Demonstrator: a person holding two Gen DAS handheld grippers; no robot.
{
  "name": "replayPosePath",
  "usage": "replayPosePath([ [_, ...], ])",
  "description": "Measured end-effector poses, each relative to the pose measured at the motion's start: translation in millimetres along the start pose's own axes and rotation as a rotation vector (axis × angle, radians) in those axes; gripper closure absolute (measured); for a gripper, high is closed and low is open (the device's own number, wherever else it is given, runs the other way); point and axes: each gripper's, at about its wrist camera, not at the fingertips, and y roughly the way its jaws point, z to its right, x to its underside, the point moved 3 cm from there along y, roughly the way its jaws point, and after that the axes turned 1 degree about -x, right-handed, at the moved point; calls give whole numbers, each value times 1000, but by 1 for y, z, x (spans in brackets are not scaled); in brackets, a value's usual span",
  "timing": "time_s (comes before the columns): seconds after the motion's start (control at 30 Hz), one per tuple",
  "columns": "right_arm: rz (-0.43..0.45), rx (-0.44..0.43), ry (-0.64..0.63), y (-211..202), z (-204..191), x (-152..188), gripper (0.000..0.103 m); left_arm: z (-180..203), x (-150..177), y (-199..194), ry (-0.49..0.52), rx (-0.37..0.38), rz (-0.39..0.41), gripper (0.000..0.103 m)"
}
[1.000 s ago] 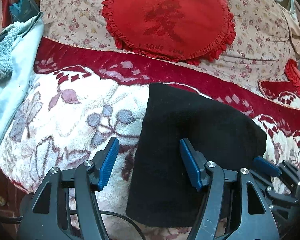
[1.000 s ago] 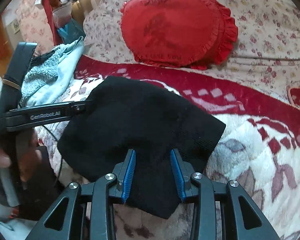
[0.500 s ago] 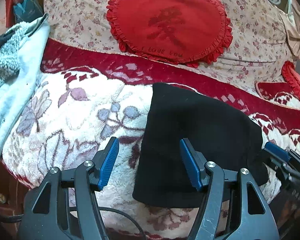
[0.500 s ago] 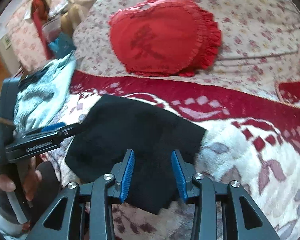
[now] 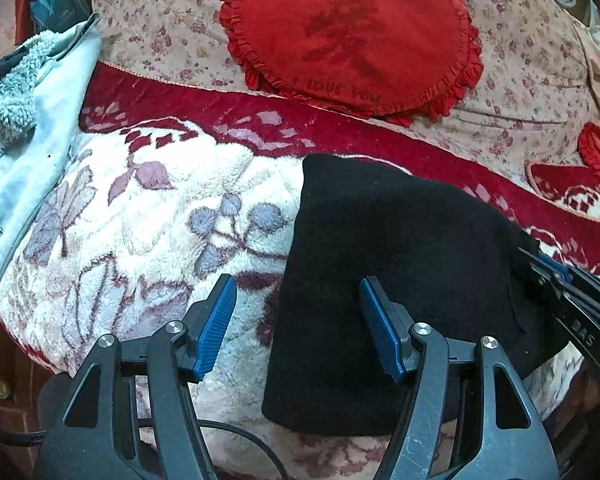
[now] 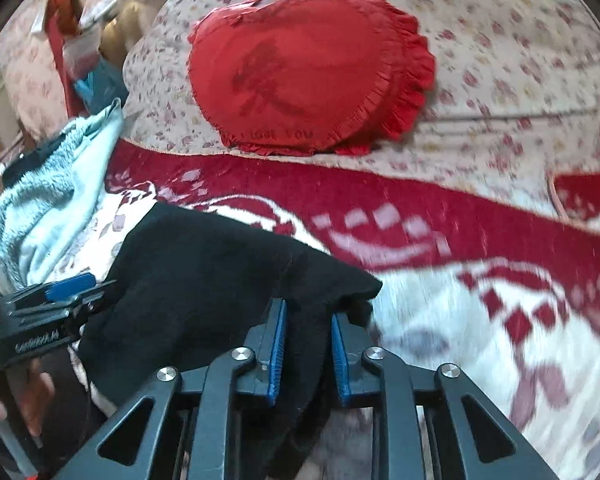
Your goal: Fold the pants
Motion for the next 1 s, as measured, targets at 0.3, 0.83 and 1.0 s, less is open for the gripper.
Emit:
replayPosePath([
  [0.3,7,-40,96,-16,13,9,85,2,0,3,2,0,5,36],
  [0.83,18,-170,203,-28,18,40,47,-7,0,-15,8,79,0,36],
  [1.0,-22,-230,287,-8,27,41,44,-22,-2,0,-72,173,-66,36],
])
